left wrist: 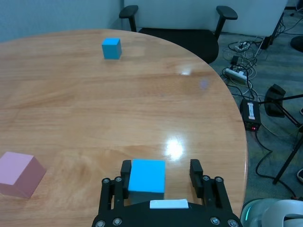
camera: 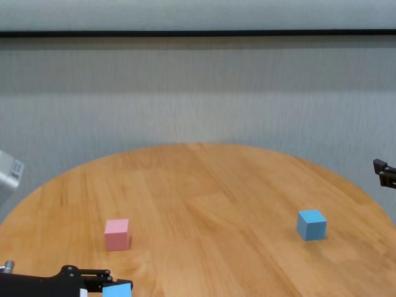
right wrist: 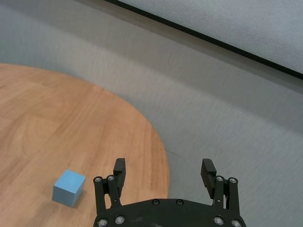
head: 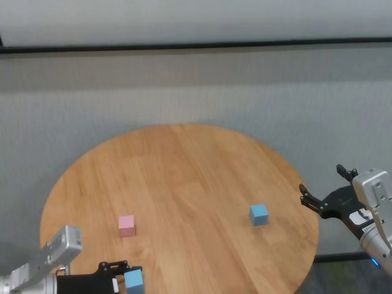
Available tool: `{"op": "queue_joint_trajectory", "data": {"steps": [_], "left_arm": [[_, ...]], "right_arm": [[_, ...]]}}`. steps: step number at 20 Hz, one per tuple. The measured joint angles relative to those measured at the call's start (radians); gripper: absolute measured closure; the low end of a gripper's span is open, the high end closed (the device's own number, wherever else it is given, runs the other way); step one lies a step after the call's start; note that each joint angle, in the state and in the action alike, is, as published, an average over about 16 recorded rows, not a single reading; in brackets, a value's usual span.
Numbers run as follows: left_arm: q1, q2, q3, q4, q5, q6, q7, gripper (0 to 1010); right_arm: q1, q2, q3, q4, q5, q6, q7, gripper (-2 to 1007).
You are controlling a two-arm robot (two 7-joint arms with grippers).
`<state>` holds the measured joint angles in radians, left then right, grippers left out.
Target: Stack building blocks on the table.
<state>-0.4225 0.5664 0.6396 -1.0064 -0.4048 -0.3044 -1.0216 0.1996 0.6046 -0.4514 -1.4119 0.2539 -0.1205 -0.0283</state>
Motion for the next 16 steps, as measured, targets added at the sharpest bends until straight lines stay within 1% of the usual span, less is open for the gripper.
{"op": "queue_joint_trajectory", "data": {"steps": [7, 12, 16], "left_arm": [[0.005, 0.004, -0.002, -0.007, -0.004, 0.001, 0.009, 415], [0.011, 0.006, -0.006, -0.013, 0.011, -0.007, 0.041, 534], [0.013, 0.004, -0.017, -0.024, 0.026, -0.015, 0.076, 591]], "right_arm": [[0.0, 0.0, 0.0, 0.0, 0.0, 0.0, 0.0, 0], [0.0, 0.0, 0.0, 0.0, 0.0, 0.0, 0.0, 0], [0.0, 0.0, 0.0, 0.0, 0.0, 0.0, 0.0, 0]]}}
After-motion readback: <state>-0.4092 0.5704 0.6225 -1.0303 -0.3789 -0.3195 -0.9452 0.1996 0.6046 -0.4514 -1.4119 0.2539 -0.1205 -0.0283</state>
